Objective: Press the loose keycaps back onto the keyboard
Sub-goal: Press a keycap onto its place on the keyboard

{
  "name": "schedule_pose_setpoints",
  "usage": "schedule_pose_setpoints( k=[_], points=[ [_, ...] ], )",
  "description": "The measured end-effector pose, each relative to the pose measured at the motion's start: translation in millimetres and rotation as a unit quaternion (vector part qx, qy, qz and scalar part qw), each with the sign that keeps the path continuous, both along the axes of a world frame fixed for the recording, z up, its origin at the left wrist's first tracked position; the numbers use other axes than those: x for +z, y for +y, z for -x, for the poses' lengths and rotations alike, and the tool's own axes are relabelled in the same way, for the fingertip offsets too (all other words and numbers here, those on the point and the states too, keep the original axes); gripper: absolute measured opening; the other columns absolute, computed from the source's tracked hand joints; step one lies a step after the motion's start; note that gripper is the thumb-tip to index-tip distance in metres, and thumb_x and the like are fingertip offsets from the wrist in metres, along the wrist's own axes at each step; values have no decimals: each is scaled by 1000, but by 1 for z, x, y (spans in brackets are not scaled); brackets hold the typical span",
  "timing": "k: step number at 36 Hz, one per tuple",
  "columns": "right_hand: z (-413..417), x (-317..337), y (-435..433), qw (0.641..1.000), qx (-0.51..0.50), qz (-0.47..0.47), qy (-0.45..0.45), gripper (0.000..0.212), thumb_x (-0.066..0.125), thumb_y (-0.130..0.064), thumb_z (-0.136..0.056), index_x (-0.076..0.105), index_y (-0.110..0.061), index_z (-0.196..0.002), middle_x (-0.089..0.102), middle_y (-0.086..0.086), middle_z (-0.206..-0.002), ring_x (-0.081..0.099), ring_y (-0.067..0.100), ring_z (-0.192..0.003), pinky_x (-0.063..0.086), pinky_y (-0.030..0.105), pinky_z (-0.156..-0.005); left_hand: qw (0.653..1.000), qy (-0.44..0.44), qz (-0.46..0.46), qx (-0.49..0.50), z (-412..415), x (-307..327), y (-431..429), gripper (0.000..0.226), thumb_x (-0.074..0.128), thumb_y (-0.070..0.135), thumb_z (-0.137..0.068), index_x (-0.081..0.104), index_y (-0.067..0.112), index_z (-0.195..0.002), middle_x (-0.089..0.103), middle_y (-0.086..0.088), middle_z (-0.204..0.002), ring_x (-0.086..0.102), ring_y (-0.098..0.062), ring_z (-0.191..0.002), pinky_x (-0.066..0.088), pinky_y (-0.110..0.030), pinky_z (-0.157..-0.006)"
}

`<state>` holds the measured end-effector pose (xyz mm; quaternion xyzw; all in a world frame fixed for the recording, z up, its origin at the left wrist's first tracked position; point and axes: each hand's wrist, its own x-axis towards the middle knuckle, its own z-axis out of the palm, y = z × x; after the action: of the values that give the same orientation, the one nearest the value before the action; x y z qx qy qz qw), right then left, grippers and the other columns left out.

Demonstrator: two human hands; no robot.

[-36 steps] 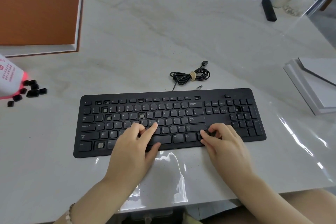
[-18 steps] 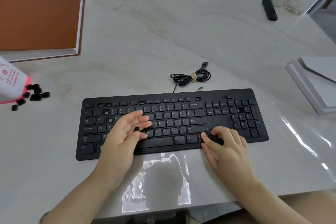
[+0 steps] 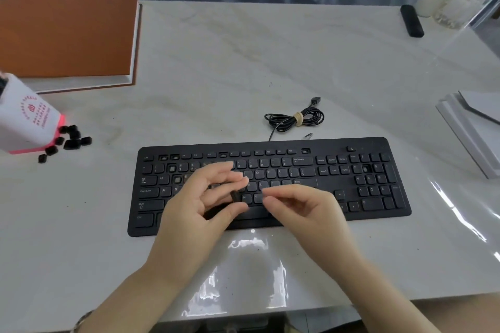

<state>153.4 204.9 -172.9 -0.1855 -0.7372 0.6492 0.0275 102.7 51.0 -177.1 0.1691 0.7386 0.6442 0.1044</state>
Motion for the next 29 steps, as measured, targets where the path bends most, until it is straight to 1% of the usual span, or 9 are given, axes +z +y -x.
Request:
schedule_pose_setpoints(
  k=[2,6,10,14,18,22,24,27,29],
  points=[
    [5,6,-4,998,10,63,-22,17,71,-4,-76,71,-21,-77,73,-4,-74,65,3,-68,48,11,-65,997,45,57,-26,0,2,-1,64,67,16,-73,47,64,-110,61,28,-114,61,5,-106,39,-6,-90],
    [11,10,-8,993,20,106,-55,16,75,-2,-71,70,-14,-80,72,-5,-69,67,2,-67,48,10,-63,988,77,109,-75,-2,0,-4,79,64,8,-83,35,73,-117,49,40,-123,52,13,-113,34,-1,-91],
    [12,9,-9,988,17,126,-89,13,75,-4,-72,69,-10,-82,72,1,-68,66,6,-65,48,12,-60,983,111,116,-89,-3,-4,-5,82,63,3,-85,33,68,-124,46,36,-130,50,12,-116,34,-2,-93],
    [11,6,-10,982,16,156,-101,7,68,-4,-80,69,-11,-80,71,6,-69,64,9,-66,49,16,-62,985,109,94,-97,-2,-5,-4,78,60,4,-84,35,66,-125,48,33,-131,52,7,-118,42,-9,-93],
    [9,2,-12,972,21,203,-116,6,68,-7,-79,67,-8,-85,71,6,-73,64,11,-69,49,18,-64,985,96,97,-109,-1,-6,-2,73,56,11,-84,33,68,-124,46,39,-129,50,8,-119,36,-9,-98],
    [8,0,-13,947,2,294,-131,32,70,-22,-62,65,-5,-89,69,8,-74,62,14,-70,48,19,-65,988,74,68,-118,-1,-7,-1,73,53,11,-85,31,68,-124,46,36,-132,49,6,-121,35,-12,-101],
    [9,-1,-14,937,-2,323,-134,32,69,-24,-60,66,-7,-87,67,7,-73,61,12,-69,48,19,-65,989,73,55,-119,-1,-7,1,72,53,10,-85,32,66,-126,46,33,-134,49,4,-123,35,-12,-102],
    [10,0,-14,921,-13,364,-136,26,68,-22,-61,65,-9,-84,63,3,-70,59,9,-64,48,19,-65,990,66,38,-115,-2,-10,2,68,58,11,-84,36,58,-129,46,31,-135,49,2,-124,37,-15,-102],
    [10,2,-14,912,-32,386,-134,23,67,-19,-60,65,-11,-82,63,2,-67,58,9,-61,49,19,-63,992,72,48,-88,-2,-12,3,60,67,15,-82,44,44,-129,50,26,-133,50,3,-123,36,-11,-100]
  ],
)
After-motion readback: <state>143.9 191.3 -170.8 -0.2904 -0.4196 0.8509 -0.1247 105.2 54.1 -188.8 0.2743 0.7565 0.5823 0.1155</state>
